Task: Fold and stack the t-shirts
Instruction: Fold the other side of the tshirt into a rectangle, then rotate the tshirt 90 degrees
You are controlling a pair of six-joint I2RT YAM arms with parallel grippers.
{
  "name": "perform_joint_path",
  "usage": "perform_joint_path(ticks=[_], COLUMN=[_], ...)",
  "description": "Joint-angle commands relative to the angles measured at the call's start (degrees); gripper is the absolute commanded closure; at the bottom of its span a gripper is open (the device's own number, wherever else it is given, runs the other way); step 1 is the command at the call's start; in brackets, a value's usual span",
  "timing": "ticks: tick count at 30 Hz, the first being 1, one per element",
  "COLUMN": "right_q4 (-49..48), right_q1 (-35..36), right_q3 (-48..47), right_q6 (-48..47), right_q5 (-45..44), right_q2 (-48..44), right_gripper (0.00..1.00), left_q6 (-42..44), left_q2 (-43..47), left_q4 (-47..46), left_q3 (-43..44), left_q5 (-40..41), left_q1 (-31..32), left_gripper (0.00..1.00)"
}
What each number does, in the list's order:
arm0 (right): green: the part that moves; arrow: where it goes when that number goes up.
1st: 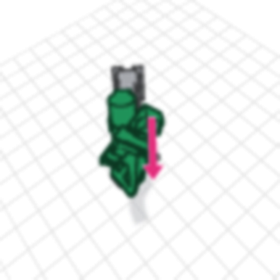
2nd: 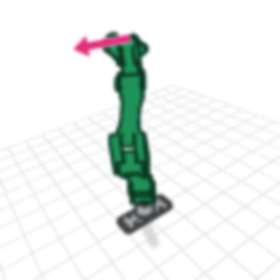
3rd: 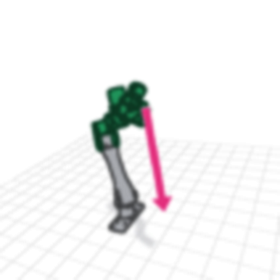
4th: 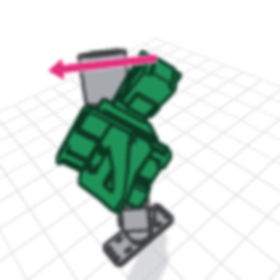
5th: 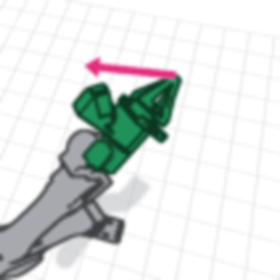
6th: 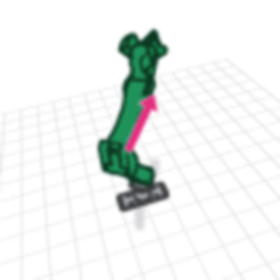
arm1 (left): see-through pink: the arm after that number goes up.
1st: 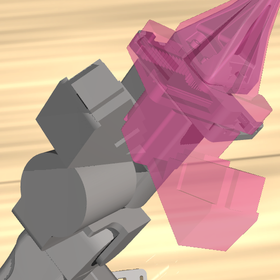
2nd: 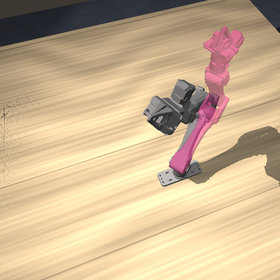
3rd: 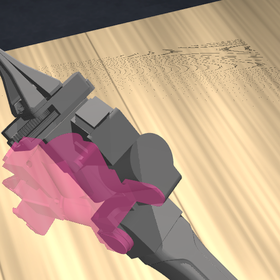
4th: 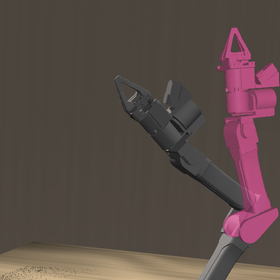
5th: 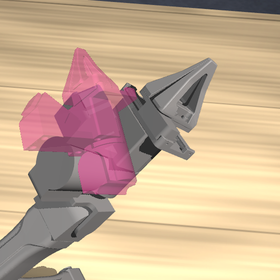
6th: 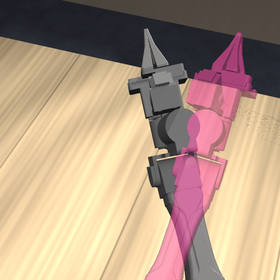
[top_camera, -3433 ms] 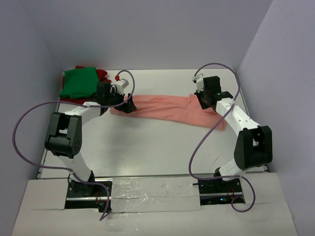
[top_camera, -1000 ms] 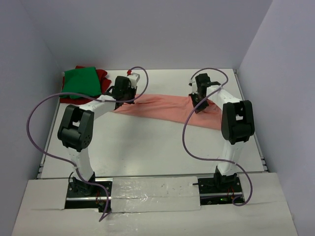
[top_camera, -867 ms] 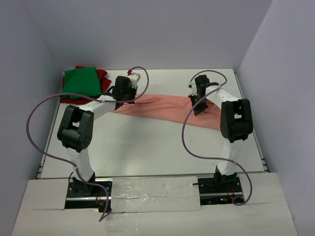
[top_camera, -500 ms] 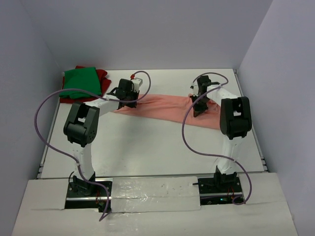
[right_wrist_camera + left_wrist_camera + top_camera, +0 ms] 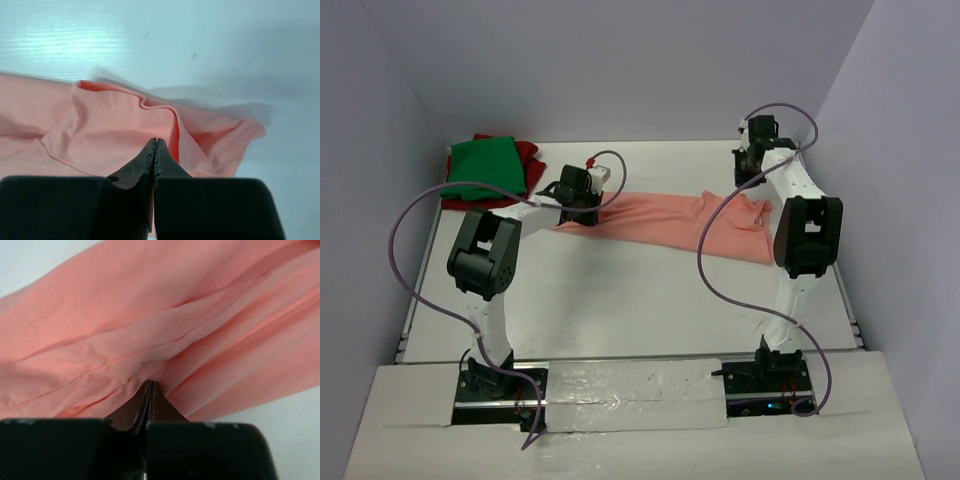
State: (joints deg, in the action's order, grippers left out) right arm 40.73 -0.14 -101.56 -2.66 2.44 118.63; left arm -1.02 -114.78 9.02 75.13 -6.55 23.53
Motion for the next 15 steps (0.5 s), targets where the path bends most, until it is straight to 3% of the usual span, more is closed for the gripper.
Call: perform_joint_path(ticks=[1,7,15], right_q4=[1.5,-0.7,5.3], right_q1=[0.5,0.6,3.3], right_q3=[-3.5,1.0,3.1], right_q6=[1.2,0.8,-2.1], right_q5=[2.5,6.6,9.2], right_q2=[1.5,-3.0,-9.7], right_gripper=[1.0,1.0,1.0], left_q6=[0.4,-0.1,-3.5], left_q2=[2.5,-1.7,-13.4], left_q4=[-0.6,1.4,15.8], left_q3=[-0.6,3.3,17.0], left_q5=[0.0,-2.0,-9.1], left_q1=[0.2,0.1,-0.1], left_gripper=[1.0,1.0,1.0])
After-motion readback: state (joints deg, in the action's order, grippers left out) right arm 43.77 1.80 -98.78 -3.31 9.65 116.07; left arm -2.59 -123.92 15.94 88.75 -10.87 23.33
